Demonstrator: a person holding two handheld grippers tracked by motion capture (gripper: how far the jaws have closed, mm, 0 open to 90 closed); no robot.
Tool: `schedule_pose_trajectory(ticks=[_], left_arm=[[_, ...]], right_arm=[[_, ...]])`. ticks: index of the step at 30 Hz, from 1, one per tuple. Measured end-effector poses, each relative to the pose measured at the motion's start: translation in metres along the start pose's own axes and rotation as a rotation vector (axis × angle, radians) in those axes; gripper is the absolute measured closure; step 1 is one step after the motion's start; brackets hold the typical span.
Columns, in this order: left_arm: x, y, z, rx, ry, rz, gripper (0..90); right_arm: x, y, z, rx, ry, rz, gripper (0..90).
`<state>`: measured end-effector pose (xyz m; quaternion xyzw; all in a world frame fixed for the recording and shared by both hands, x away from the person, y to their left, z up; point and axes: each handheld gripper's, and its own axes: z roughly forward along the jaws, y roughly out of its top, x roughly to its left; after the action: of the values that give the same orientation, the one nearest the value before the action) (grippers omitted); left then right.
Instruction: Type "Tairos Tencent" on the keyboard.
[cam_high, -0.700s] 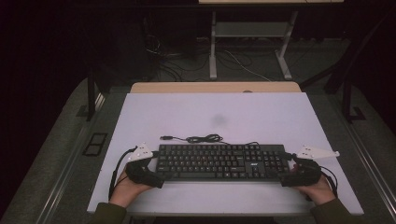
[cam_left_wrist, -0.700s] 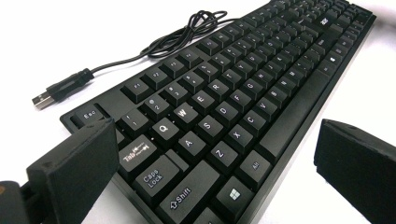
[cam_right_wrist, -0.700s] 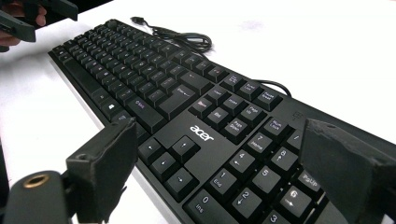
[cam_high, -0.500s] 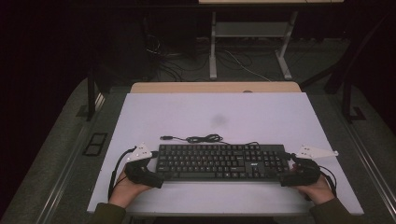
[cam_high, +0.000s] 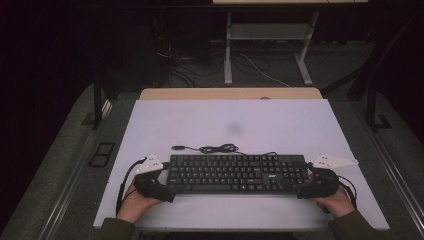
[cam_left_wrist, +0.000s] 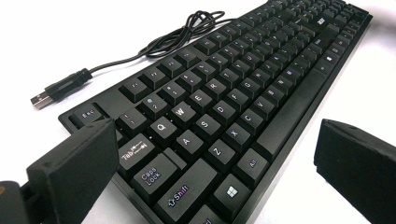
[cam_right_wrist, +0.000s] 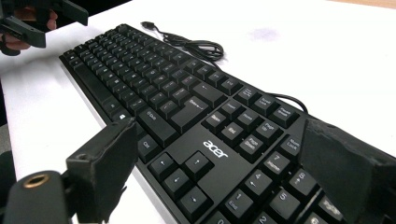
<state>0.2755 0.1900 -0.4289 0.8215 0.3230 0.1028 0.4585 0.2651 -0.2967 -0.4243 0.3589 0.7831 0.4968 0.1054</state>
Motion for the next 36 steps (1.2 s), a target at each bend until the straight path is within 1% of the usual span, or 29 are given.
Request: schedule_pose_trajectory(ticks=[8,10,14,17,21,25,28,34,36], left_arm=[[-0.001,0.001,0.001,0.0,-0.007,0.004,0.0],[-0.001,0.001,0.001,0.0,-0.012,-0.004,0.0],[-0.001,0.001,0.002,0.007,-0.018,-0.002,0.0],[-0.001,0.001,0.001,0.004,-0.018,-0.011,0.0],[-0.001,0.001,0.001,-0.002,-0.014,-0.008,0.0],[-0.002,0.001,0.001,-0.005,-0.015,-0.004,0.0],[-0.001,0.0,0.002,-0.007,-0.028,-0.017,0.0],[-0.002,0.0,0.002,-0.008,-0.033,-0.018,0.0],[-0.002,0.0,0.002,-0.009,-0.033,-0.021,0.0]], right_arm=[[0.003,0.004,0.003,-0.001,0.008,-0.003,11.5],[0.003,0.004,0.004,-0.003,0.012,-0.002,11.5],[0.004,0.006,0.006,-0.002,0.013,0.001,11.5],[0.004,0.008,0.008,-0.006,0.018,-0.003,11.6],[0.005,0.01,0.01,-0.007,0.02,-0.008,11.5],[0.007,0.012,0.014,-0.007,0.033,-0.008,11.6],[0.008,0.014,0.017,-0.01,0.048,-0.001,11.6],[0.01,0.016,0.02,-0.014,0.055,0.005,11.8],[0.01,0.017,0.021,-0.014,0.062,0.001,11.8]])
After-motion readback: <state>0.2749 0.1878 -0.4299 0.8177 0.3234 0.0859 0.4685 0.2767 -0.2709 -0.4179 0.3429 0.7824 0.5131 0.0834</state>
